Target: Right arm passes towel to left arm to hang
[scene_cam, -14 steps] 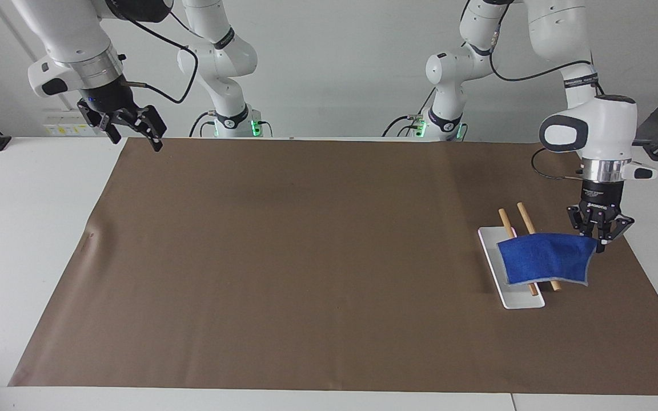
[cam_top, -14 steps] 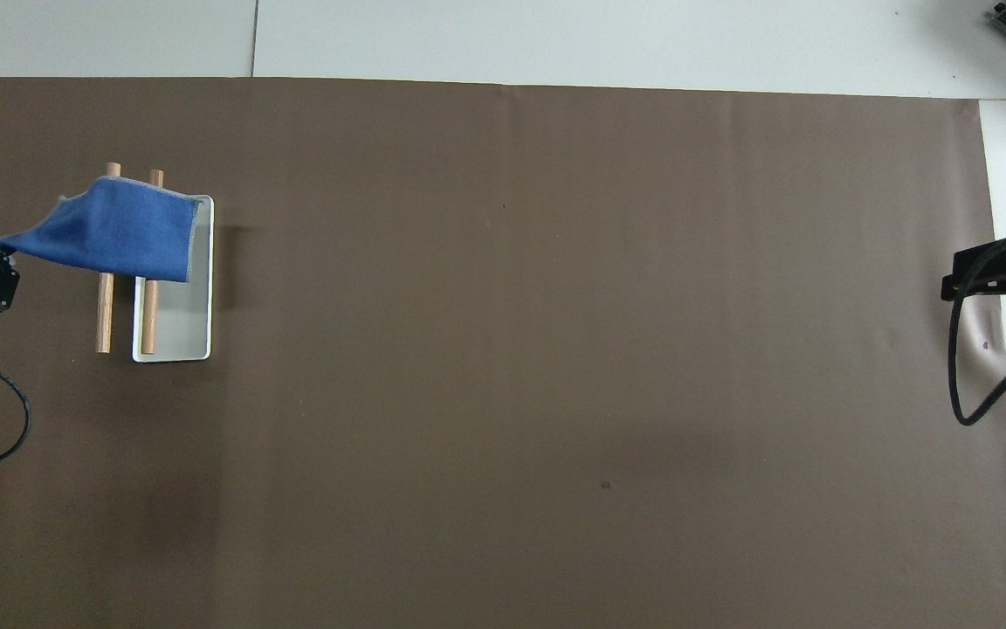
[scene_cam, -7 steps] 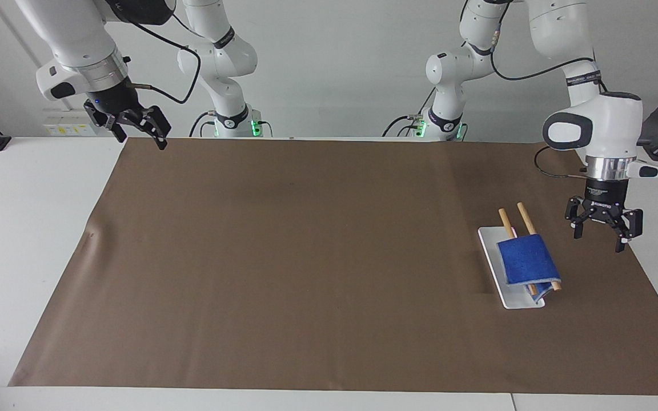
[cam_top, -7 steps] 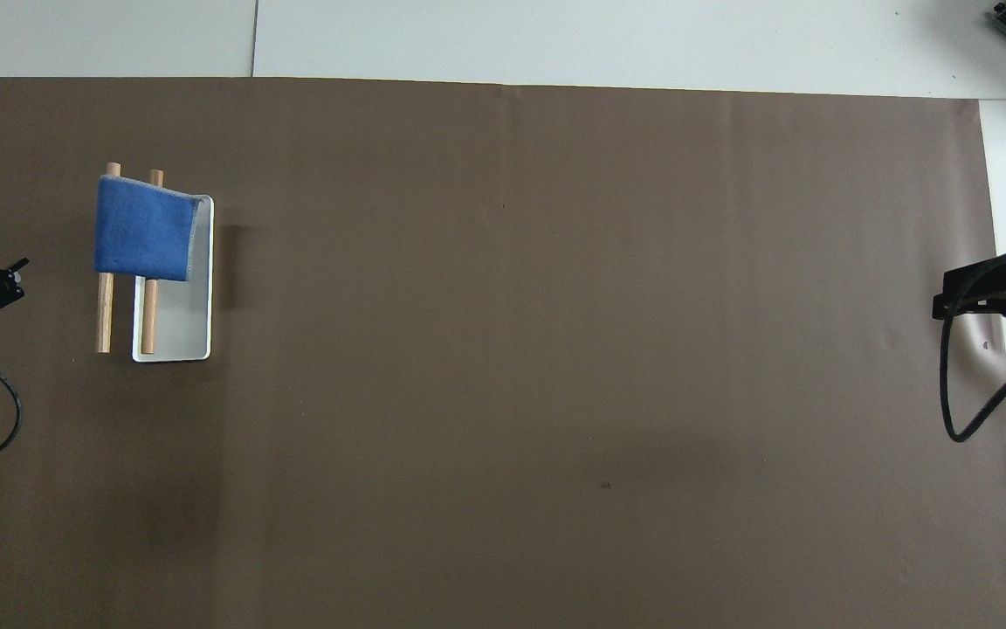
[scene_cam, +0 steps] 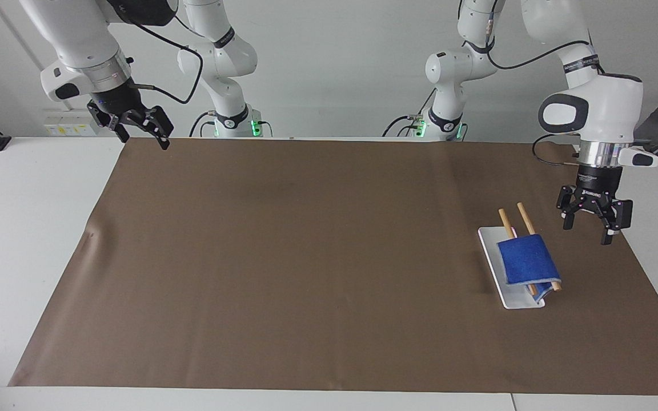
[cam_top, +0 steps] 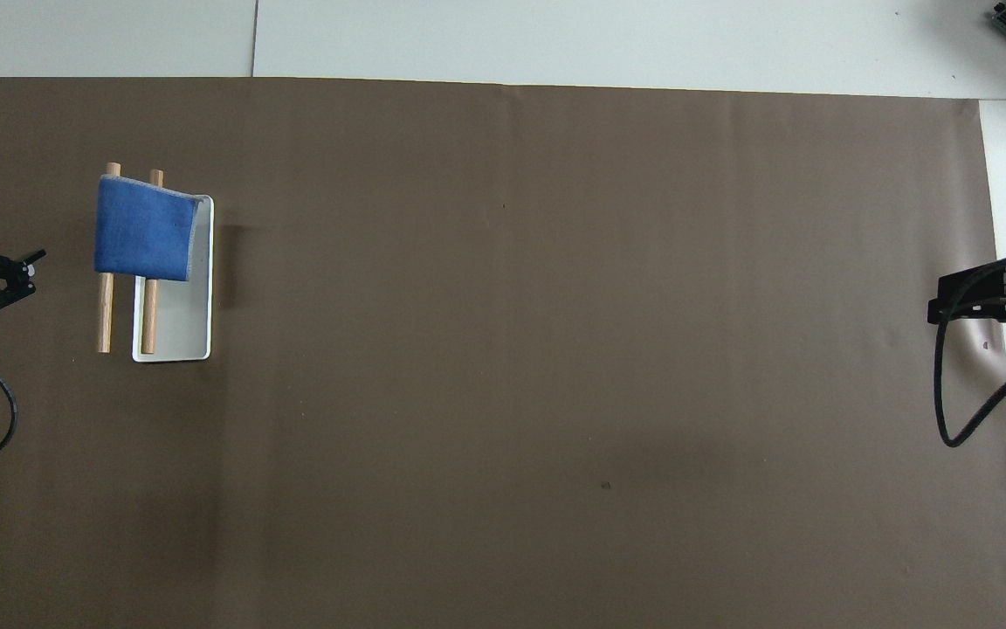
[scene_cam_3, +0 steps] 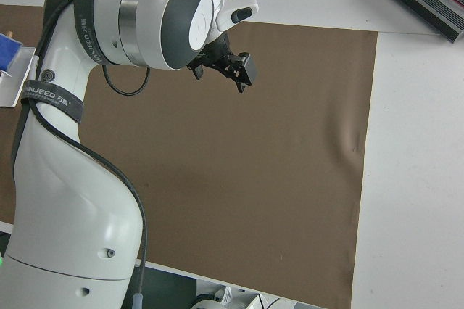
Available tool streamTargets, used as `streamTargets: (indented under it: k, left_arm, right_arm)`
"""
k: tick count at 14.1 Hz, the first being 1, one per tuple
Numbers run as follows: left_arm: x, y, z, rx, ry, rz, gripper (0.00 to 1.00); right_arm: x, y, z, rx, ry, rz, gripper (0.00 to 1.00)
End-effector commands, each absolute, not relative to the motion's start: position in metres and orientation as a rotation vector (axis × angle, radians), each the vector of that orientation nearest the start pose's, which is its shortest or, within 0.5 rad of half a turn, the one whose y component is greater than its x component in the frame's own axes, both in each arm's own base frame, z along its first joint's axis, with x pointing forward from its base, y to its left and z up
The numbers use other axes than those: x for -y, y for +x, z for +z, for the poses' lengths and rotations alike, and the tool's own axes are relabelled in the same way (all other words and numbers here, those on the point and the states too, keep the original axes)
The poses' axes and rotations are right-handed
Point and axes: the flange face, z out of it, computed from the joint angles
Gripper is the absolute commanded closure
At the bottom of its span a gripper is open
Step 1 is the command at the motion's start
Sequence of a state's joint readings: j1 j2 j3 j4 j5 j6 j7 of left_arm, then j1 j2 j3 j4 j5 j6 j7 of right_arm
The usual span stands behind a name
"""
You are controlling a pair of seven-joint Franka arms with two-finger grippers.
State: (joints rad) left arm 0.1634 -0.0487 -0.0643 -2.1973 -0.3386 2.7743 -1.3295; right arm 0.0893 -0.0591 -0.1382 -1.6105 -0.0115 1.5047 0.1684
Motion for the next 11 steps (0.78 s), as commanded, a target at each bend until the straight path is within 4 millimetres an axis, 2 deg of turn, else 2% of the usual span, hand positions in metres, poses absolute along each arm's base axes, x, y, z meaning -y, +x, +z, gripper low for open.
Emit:
streamTargets:
  k: [1, 3, 5, 7, 8, 11]
  left_arm:
    - [-0.027, 0.554, 0.491, -1.810, 1.893, 0.491, 0.00]
    - [0.010, 0.556, 0.501, -1.711, 2.072, 0.492, 0.00]
    - [0.040, 0.558, 0.517, -1.620, 2.210, 0.494, 0.00]
    - [0.074, 0.555, 0.525, -1.438, 2.403, 0.507, 0.00]
    - [0.086, 0.554, 0.529, -1.319, 2.514, 0.512, 0.00]
    - [0.096, 0.558, 0.560, -0.809, 2.826, 0.523, 0.00]
  right_arm:
    - [0.030, 0.521, 0.632, -0.312, -3.105, 0.060, 0.00]
    - [0.030, 0.523, 0.636, -0.312, -3.124, 0.028, 0.00]
    - [0.030, 0.527, 0.638, -0.286, -3.129, 0.001, 0.00]
    - [0.031, 0.534, 0.652, -0.232, -3.153, -0.034, 0.00]
    - [0.030, 0.536, 0.663, -0.231, -3.155, -0.061, 0.00]
    - [0.030, 0.534, 0.663, -0.282, -3.127, -0.057, 0.00]
